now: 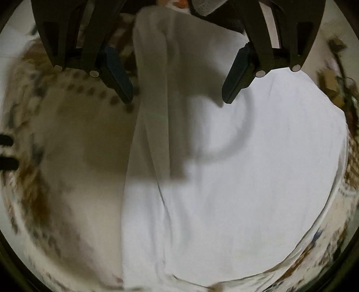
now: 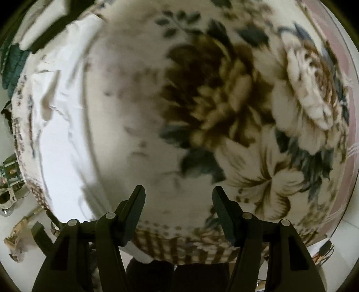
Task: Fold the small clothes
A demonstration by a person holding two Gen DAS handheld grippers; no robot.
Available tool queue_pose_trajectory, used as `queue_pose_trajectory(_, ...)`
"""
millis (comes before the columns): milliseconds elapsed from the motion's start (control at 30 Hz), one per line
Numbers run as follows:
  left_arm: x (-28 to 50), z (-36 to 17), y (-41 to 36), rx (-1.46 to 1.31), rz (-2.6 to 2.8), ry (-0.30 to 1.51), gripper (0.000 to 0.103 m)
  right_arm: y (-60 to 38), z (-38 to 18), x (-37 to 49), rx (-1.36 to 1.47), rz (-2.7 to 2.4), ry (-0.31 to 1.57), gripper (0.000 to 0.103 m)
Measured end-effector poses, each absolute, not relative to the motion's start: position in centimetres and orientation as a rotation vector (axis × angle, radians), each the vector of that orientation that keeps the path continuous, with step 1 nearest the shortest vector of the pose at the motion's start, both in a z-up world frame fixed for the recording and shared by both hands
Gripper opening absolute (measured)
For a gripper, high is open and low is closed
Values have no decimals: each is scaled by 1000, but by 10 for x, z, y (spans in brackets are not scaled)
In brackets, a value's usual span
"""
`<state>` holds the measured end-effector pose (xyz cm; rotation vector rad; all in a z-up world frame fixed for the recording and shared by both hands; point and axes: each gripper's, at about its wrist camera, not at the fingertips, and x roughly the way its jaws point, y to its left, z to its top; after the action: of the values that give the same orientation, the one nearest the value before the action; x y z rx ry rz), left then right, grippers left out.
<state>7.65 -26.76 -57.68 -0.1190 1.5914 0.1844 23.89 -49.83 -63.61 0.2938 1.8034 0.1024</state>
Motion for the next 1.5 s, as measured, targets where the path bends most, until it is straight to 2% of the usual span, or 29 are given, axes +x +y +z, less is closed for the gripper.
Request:
queue_pose_trajectory(167,36,-582,-231,-147,254,1625,80,-500,-654,231,298,140,1826,64)
queue_pose_trajectory(500,-16,-583,-159,-84,416,1709,80,-480,-650,235,278,221,1821,64)
queue_pose_trajectory(700,-5,-563,-192,-73,312,1611,80,-466,-635,256,247,251,1795,64)
queue_pose_trajectory(933,18,-603,-244,-131,164,1608,80,-446,-625,327,283,350,1718,64)
queue_pose_trajectory(967,22,-613,-249,-82,171,1602,73,-441,-627,342,301,380,1702,64)
queue_pose_trajectory(1000,24,-619,-251,-43,183,1599,61,-437,-630,358,329,407,1690,64)
queue_pose_trajectory(1033,26,-622,-251,-26,187,1598,58,-434,-634,375,365,430,1682,64)
queue_pose_trajectory(1100,31,-623,-243,-37,200,1593,41,-426,-644,405,443,459,1672,64)
queue_pose_trajectory(1133,36,-618,-247,-47,211,1581,25,-423,-648,416,474,462,1668,64)
queue_pose_trajectory(1167,33,-616,-243,-48,222,1572,14,-420,-654,430,504,465,1665,64)
queue_pose_trajectory(1200,30,-615,-235,-59,222,1566,9,-414,-659,442,532,472,1661,64)
queue_pose_trajectory(1400,14,-596,-206,-172,169,1525,6,-380,-694,487,656,451,1677,63)
queue_pose_trajectory(1433,13,-589,-200,-182,164,1517,5,-373,-696,487,659,438,1672,58)
queue_pose_trajectory(1500,15,-575,-195,-182,163,1492,4,-361,-693,490,652,434,1650,16)
